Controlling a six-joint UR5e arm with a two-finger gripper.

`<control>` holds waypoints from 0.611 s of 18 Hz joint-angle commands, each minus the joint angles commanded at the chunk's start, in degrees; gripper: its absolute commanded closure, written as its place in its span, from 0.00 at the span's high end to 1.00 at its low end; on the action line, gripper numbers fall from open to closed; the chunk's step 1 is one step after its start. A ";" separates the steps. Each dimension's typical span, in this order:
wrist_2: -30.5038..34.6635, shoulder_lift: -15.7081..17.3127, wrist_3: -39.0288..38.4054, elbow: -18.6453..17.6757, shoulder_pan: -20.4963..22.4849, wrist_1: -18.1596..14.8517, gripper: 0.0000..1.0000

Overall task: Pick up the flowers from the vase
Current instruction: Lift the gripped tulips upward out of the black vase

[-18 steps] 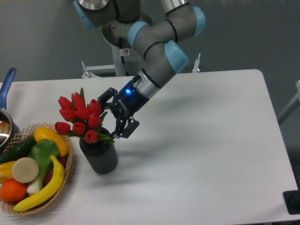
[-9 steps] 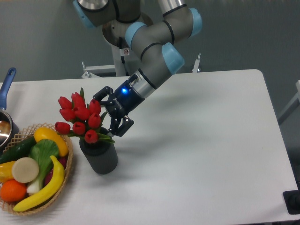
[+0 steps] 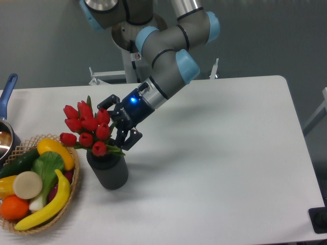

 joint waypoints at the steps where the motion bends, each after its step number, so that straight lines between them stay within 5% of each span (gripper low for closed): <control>1: 0.00 0.00 -0.09 -0.09 0.09 0.00 0.66; 6: 0.00 0.17 -0.97 -0.09 0.09 0.00 0.46; 11: 0.00 0.26 -1.05 -0.26 0.09 0.09 0.41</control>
